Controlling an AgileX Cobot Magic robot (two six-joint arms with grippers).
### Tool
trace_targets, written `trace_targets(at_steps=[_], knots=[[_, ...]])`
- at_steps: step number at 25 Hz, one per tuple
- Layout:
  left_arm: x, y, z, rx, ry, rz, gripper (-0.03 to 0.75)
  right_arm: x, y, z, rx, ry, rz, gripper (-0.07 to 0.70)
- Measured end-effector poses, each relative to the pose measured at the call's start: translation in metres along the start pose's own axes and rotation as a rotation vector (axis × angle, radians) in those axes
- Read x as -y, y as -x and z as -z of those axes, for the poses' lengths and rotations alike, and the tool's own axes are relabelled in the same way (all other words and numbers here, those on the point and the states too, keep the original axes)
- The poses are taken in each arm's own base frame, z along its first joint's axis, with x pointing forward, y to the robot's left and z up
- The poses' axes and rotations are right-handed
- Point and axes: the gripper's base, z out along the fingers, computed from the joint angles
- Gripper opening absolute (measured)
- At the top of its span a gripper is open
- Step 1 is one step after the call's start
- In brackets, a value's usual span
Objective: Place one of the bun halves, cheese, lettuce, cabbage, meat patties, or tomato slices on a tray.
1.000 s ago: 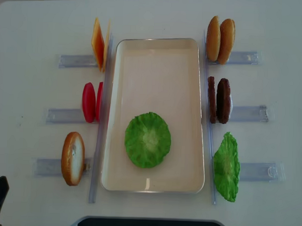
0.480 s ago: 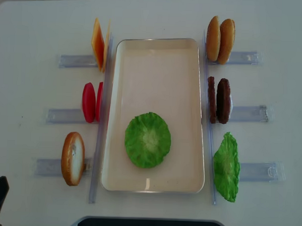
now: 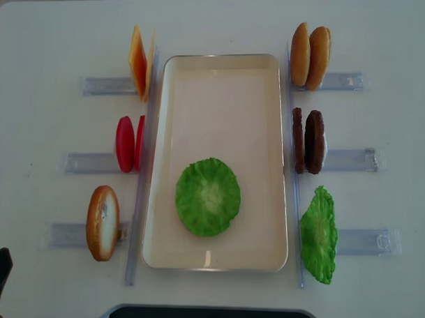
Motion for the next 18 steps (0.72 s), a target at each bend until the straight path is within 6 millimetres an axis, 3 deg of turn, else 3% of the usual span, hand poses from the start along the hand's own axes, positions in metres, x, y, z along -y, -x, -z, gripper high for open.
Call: trace_targets(at_steps=[6, 12, 18], knots=[[0.0, 0.0, 0.0, 0.0, 0.0, 0.004, 0.391, -0.006, -0.032, -0.001, 0.021, 0.066, 0.003, 0.554], [0.0, 0.0, 0.0, -0.001, 0.0, 0.004, 0.391, -0.006, -0.047, -0.015, -0.055, 0.065, 0.007, 0.535], [0.0, 0.0, 0.0, -0.001, 0.0, 0.004, 0.391, -0.006, -0.051, -0.018, -0.083, 0.065, 0.009, 0.518]])
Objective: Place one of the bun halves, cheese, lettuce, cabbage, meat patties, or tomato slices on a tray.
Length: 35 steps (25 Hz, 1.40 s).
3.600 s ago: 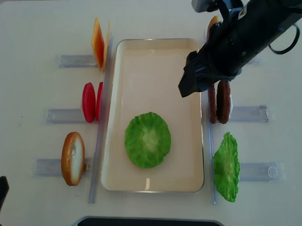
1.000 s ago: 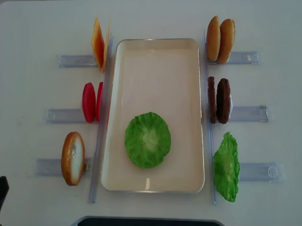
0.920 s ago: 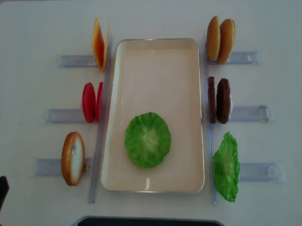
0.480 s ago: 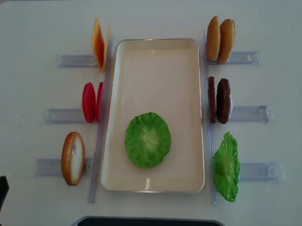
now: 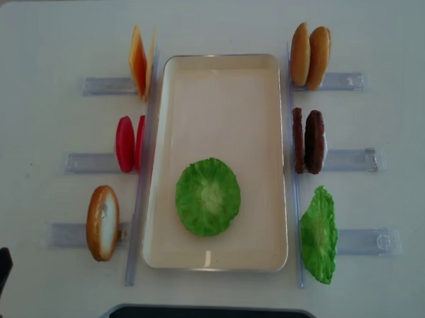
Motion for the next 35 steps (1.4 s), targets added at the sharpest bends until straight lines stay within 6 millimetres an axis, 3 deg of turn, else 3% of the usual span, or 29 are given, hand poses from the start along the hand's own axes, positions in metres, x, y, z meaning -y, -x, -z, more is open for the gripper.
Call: trace_targets(at_steps=[35], knots=[[0.0, 0.0, 0.0, 0.0, 0.0, 0.001, 0.391, 0.0, -0.0052, -0.0039, -0.04, 0.0, -0.002, 0.515]])
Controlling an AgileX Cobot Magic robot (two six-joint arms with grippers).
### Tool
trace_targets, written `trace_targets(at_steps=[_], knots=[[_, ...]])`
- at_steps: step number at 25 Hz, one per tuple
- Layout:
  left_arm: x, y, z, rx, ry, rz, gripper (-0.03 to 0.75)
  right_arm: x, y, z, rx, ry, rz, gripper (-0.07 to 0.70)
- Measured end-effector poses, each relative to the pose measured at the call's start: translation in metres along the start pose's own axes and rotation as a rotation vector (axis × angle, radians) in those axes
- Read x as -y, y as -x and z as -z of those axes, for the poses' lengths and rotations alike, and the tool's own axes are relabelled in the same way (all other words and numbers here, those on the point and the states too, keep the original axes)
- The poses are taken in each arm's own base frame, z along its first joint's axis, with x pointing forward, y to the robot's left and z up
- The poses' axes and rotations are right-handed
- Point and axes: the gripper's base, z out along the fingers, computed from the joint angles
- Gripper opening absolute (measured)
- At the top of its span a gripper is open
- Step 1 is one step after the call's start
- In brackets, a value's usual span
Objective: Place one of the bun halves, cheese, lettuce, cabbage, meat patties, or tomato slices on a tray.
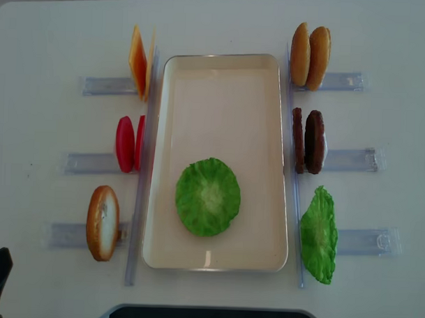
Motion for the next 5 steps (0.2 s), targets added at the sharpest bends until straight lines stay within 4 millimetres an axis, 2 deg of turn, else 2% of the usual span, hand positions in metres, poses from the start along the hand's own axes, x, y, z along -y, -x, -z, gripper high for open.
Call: trace_targets(at_steps=[5], knots=[[0.0, 0.0, 0.0, 0.0, 0.0, 0.0, 0.391, 0.0, 0.0, 0.0, 0.0, 0.0, 0.0, 0.515]])
